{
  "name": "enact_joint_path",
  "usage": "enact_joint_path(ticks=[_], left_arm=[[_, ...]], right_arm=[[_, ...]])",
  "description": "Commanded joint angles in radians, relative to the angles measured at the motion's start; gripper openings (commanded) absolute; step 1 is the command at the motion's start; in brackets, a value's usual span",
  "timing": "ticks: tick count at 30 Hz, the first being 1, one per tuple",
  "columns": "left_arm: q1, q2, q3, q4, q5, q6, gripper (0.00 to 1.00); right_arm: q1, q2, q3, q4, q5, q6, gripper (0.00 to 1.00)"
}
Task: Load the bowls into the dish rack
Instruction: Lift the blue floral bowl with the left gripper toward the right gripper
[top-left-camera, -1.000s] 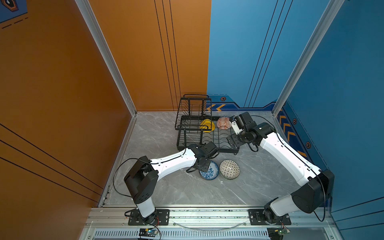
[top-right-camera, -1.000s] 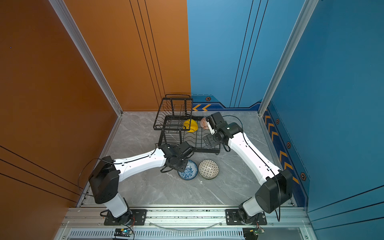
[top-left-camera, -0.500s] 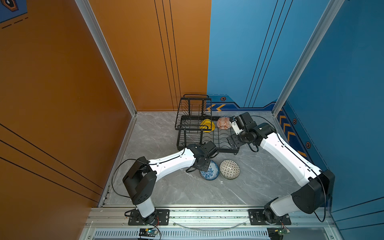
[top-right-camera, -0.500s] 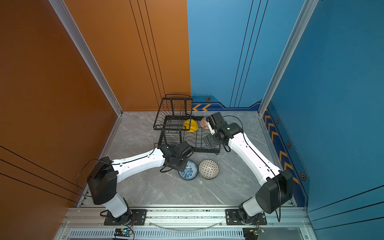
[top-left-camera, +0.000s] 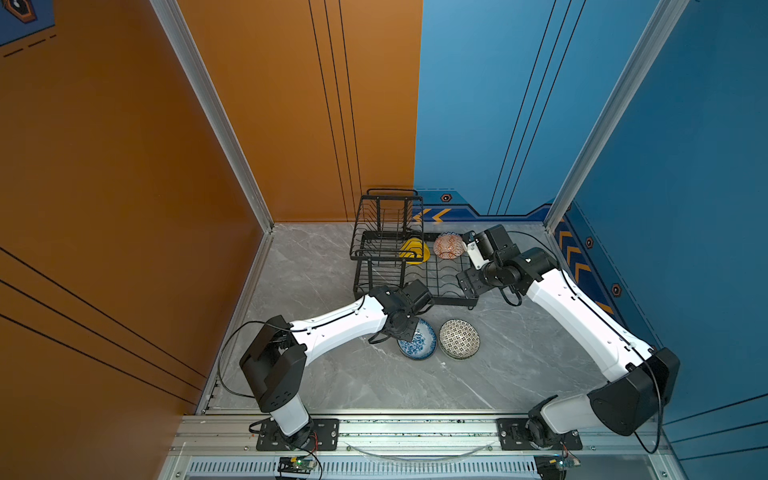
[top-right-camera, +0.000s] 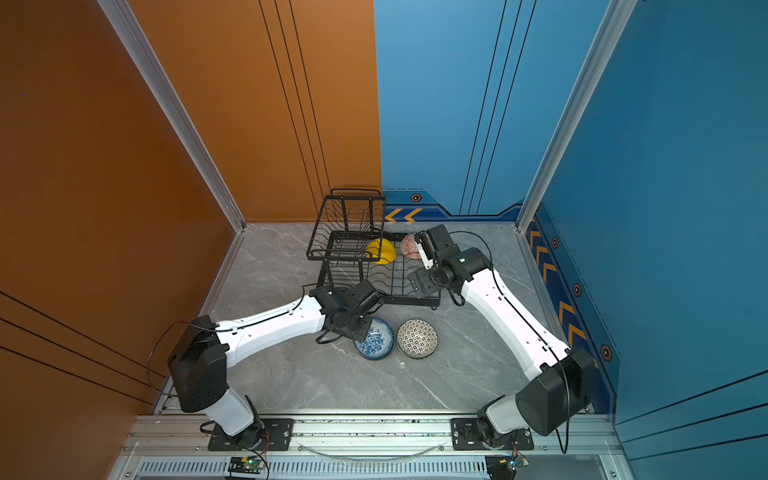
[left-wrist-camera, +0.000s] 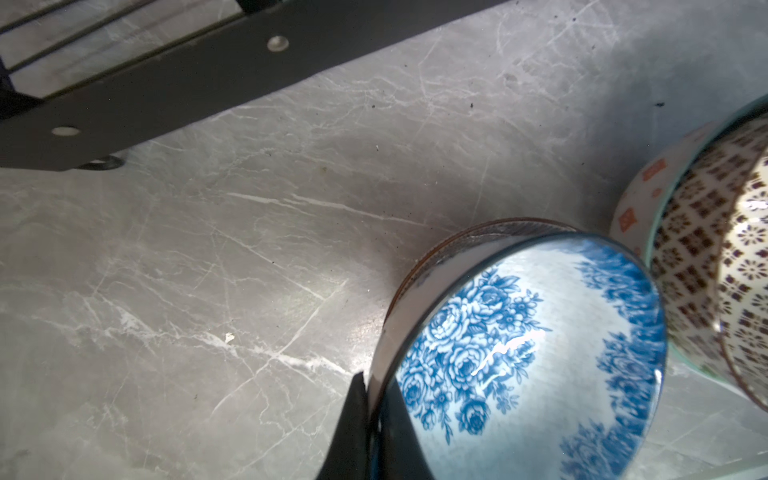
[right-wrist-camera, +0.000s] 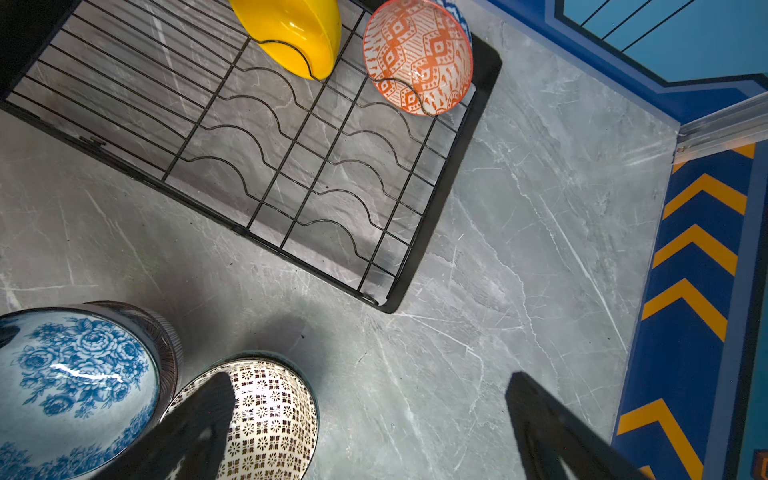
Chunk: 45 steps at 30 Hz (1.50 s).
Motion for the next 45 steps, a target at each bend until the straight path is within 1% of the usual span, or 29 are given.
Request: enact_joint_path(ticks=[1, 6, 9, 11, 14, 18, 21, 23, 24, 30, 36, 38, 40, 45], left_arm=[[0.015, -0.049, 0.051, -0.02, -0.012, 0.023, 0.0], [0.021, -0.073, 0.115, -0.019, -0.009, 0.03, 0.0], [0.025, -0.088, 0.169, -0.018, -0.026, 0.047, 0.0], [0.026, -0.097, 0.211, -0.018, -0.06, 0.062, 0.0], [0.025, -0.111, 0.263, -0.007, -0.086, 0.09, 0.0], [0.027, -0.133, 0.301, 0.03, -0.113, 0.104, 0.0], [0.027, -0.154, 0.299, 0.074, -0.117, 0.099, 0.0], [0.026, -0.168, 0.289, 0.105, -0.114, 0.094, 0.0], [0.023, -0.174, 0.283, 0.124, -0.114, 0.093, 0.0], [0.016, -0.195, 0.248, 0.202, -0.135, 0.097, 0.0], [0.02, -0.233, 0.22, 0.252, -0.126, 0.106, 0.0], [0.027, -0.241, 0.213, 0.258, -0.113, 0.107, 0.0], [0.03, -0.253, 0.195, 0.275, -0.108, 0.107, 0.0], [0.051, -0.286, 0.151, 0.323, -0.07, 0.098, 0.0]], right_arm=[[-0.006, -0.044, 0.008, 0.003, -0.038, 0.065, 1.0], [-0.002, -0.101, -0.023, 0.029, -0.08, 0.127, 1.0], [0.003, -0.179, -0.07, 0.083, -0.154, 0.156, 1.0], [0.001, -0.224, -0.091, 0.118, -0.231, 0.186, 1.0], [0.002, -0.25, -0.097, 0.136, -0.327, 0.224, 1.0], [0.008, -0.257, -0.101, 0.138, -0.364, 0.268, 1.0], [0.011, -0.242, -0.098, 0.137, -0.369, 0.313, 0.99], [0.018, -0.227, -0.087, 0.138, -0.371, 0.356, 0.95], [0.028, -0.221, -0.085, 0.14, -0.364, 0.378, 0.92], [0.088, -0.195, -0.092, 0.154, -0.268, 0.422, 0.85], [0.114, -0.183, -0.112, 0.221, -0.199, 0.481, 0.71], [0.122, -0.168, -0.104, 0.232, -0.189, 0.492, 0.6], [0.13, -0.145, -0.09, 0.234, -0.175, 0.495, 0.54], [0.146, -0.101, -0.068, 0.25, -0.139, 0.503, 0.5]])
